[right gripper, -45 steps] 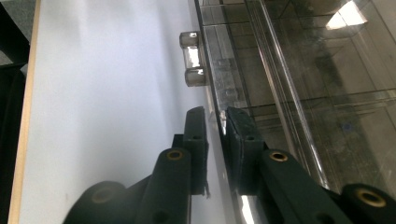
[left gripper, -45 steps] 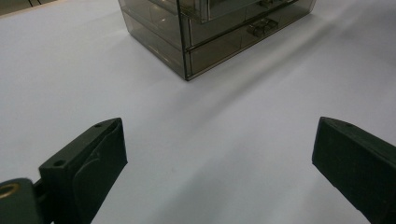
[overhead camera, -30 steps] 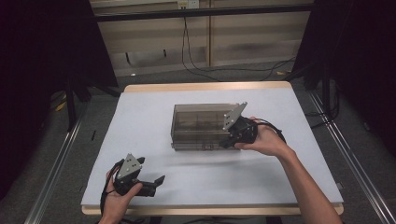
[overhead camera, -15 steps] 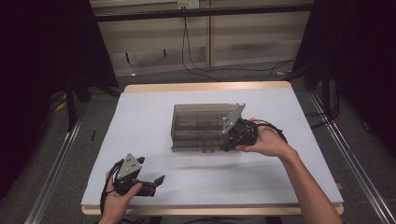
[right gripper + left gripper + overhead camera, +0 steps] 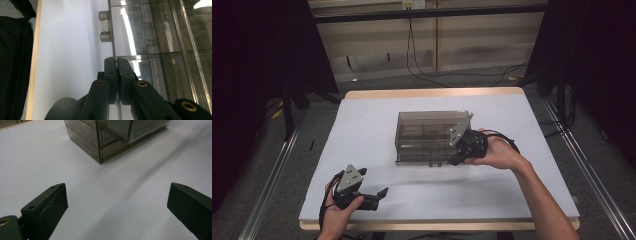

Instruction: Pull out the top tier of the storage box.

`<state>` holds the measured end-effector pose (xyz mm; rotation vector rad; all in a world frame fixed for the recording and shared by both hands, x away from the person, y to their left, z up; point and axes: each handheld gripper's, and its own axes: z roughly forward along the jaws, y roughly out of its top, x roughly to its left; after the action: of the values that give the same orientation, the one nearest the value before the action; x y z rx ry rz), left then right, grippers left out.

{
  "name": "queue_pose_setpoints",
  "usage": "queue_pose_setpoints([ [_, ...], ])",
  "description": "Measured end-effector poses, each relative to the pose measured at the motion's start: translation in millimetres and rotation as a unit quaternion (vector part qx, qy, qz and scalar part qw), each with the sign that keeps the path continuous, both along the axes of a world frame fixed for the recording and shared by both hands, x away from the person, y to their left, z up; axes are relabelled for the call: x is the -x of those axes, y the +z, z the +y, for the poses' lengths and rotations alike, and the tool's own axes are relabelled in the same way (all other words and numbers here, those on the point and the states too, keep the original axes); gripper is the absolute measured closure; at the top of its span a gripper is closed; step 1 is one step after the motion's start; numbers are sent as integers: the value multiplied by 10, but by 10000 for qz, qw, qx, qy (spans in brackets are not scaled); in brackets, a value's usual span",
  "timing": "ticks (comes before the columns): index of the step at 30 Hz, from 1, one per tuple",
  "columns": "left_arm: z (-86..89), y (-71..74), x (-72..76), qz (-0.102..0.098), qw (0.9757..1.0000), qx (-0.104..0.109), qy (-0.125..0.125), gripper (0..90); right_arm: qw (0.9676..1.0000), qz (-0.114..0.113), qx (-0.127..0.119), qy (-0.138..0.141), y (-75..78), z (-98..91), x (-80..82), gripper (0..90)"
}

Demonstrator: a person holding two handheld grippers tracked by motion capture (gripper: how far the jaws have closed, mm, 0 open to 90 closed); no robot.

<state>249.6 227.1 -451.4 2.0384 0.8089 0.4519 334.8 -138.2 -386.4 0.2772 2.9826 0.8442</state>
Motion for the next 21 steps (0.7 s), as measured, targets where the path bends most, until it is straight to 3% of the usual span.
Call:
queue_pose_setpoints([
  [21, 3, 3, 4, 3, 10000, 23, 36, 31, 9997, 134, 110, 152, 10, 51, 83, 889],
])
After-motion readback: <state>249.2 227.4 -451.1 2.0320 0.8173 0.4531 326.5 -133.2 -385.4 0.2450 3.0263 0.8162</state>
